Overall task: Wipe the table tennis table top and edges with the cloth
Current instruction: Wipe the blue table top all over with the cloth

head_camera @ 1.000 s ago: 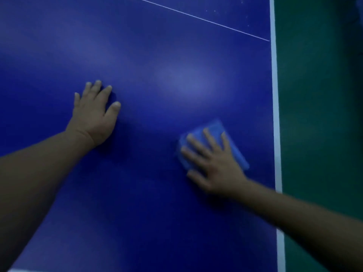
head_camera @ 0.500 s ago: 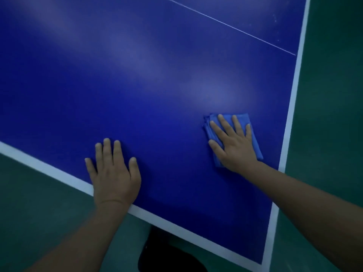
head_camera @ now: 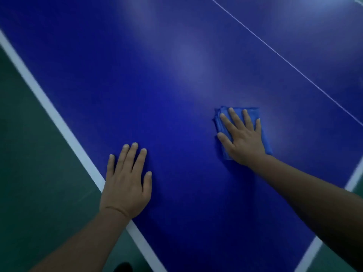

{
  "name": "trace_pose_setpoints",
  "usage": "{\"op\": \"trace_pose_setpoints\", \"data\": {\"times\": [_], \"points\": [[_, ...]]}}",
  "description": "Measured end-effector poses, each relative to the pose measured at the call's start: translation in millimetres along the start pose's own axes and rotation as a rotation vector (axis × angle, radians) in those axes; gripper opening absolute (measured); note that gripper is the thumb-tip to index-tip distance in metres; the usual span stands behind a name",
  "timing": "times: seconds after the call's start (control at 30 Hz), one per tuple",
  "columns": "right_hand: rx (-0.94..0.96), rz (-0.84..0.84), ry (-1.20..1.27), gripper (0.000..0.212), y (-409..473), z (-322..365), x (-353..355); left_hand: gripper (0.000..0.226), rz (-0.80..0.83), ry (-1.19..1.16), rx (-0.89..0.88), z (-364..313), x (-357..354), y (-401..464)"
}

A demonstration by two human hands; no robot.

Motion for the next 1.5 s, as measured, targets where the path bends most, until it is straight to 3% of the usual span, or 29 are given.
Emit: {"op": "trace_pose_setpoints", "data": {"times": [0.13,0.27,0.6,0.77,0.93,1.07,1.17,1.33,1.5], "points": [[0.352,0.032,-0.066,0.073,63.0,52.4,12.3,0.070,-0.048,0.068,0.305,-6.0,2.1,-11.2],[0.608,0.014,-0.115,0.070,102.7,89.4,16.6,0.069,-0.131,-0.024,0.570,-19.0,-1.8,-22.6],[0.971,0.034,-0.164,0.073,138.1,171.9,17.9,0.064,-0.203,-0.119,0.585,-14.5,-0.5,-23.2],[1.024,0.022,-0.167,0.068,116.4,187.3,11.0,0.058,-0.268,-0.188,0.639,-13.5,-0.8,-25.4],[1.132,0.031,-0.177,0.064,56.7,193.2,-2.8,0.060,-0.296,-0.310,0.796,-42.6,-2.9,-53.9],[1.252,0.044,-0.206,0.063,-18.9,192.3,-15.8,0.063,-0.275,-0.314,0.787,-106.6,-22.1,-123.9],[1.350,0.050,-0.228,0.063,-79.7,176.8,-26.7,0.063,-0.299,-0.382,0.891,-153.3,-37.9,-179.9],[1.417,0.095,-0.227,0.063,-167.6,144.4,-43.7,0.073,-0.389,-0.568,1.036,-223.7,-60.0,-255.3],[1.432,0.125,-0.210,0.062,-261.4,95.4,-61.6,0.074,-0.594,-0.707,1.130,-271.6,-66.6,-294.0]]}}
Point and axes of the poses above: each hand's wrist, its own y-axis towards the middle knuckle, its own x-axis out of the back of the hand, z = x × y, the point moved 3 cm from there along y, towards the middle knuckle, and after that the axes turned 2 degrees about -y, right-handed, at the moved point
